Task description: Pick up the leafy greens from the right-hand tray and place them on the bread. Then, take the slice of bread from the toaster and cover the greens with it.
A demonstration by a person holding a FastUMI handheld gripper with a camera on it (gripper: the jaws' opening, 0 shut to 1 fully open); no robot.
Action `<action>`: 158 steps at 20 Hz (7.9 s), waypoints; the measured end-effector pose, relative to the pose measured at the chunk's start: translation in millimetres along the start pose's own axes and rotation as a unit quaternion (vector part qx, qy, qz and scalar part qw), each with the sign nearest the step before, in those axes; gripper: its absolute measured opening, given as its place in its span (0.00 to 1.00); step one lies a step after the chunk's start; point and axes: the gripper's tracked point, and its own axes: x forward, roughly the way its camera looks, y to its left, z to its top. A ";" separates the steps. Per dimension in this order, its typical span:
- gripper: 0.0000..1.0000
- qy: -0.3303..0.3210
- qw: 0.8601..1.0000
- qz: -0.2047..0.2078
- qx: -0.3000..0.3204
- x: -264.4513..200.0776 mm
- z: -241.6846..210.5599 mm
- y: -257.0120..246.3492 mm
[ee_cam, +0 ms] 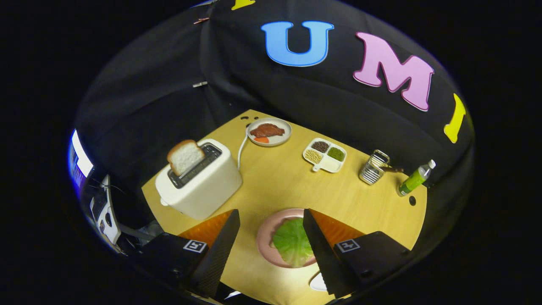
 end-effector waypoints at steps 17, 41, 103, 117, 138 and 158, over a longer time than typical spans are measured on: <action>0.96 0.047 0.992 0.107 0.056 90.9 96.6 188.2; 0.11 0.143 0.970 0.016 0.198 152.1 60.3 189.8; 0.15 0.142 0.966 -0.017 0.213 96.5 -185.3 -129.6; 0.88 0.152 0.974 -0.115 0.119 91.7 -201.2 -167.0; 0.99 -0.127 0.980 -0.141 0.061 -49.4 -45.4 -137.9; 0.98 -0.285 0.938 -0.198 0.021 -188.1 -13.9 -95.5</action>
